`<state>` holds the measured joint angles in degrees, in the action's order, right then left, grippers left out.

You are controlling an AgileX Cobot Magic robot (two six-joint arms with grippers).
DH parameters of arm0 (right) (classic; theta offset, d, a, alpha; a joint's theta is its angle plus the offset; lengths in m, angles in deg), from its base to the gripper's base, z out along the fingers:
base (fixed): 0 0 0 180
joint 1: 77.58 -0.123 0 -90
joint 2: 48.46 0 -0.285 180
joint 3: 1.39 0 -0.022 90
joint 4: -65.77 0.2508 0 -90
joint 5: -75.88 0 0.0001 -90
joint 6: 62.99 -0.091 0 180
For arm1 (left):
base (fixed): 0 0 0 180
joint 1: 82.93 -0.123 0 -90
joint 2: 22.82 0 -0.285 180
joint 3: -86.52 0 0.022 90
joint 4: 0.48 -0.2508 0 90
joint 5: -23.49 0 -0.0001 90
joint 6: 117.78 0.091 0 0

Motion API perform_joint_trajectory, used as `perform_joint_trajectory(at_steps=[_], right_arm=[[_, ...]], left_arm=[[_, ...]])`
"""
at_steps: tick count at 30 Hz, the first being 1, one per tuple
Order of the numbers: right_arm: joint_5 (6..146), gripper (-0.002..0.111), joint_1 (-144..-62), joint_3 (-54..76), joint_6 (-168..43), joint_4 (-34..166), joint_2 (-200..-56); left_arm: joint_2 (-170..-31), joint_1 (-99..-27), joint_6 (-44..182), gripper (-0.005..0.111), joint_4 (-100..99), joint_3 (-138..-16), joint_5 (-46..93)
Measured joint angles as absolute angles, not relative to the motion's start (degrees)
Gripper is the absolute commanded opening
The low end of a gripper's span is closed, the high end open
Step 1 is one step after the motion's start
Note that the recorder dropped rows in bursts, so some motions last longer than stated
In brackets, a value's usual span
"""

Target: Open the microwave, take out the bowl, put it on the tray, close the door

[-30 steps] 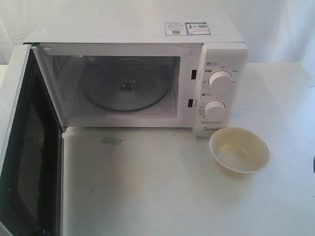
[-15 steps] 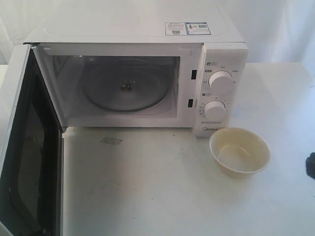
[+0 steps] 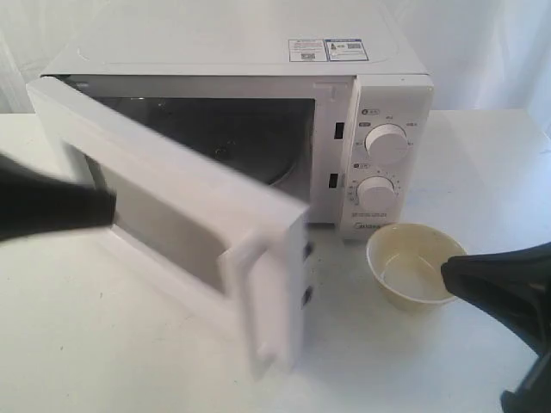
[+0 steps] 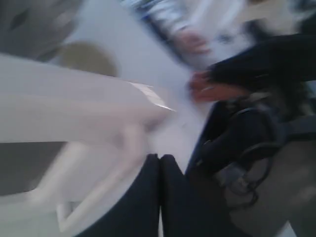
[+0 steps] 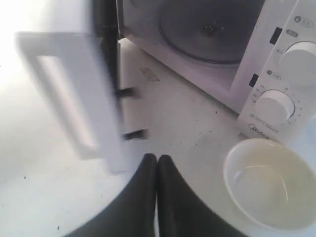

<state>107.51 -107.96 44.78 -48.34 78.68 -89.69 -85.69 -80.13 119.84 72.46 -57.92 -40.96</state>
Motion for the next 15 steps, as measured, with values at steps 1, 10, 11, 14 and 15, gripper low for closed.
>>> perform_joint_trajectory(at_steps=[1,10,11,14,15], right_arm=[[107.19,0.0,-107.96,44.42,-48.34,78.8,-90.81],[87.77,0.0,-107.96,33.97,-42.29,79.76,-120.09],[85.8,0.0,-107.96,32.42,-41.86,79.76,-122.94],[80.51,0.0,-107.96,28.25,-40.93,79.79,-128.29],[79.73,0.0,-107.96,26.96,-40.81,79.79,-129.62]], left_arm=[[-85.96,-80.01,123.22,0.0,75.74,-58.66,-40.82],[-81.86,-80.13,120.32,0.0,66.36,-60.04,-22.91],[-80.74,-80.13,119.18,0.0,64.56,-60.04,-22.78],[-77.25,-80.13,110.71,0.0,54.16,-59.59,-20.56],[-75.8,-80.13,107.79,0.0,50.99,-58.61,-19.18]])
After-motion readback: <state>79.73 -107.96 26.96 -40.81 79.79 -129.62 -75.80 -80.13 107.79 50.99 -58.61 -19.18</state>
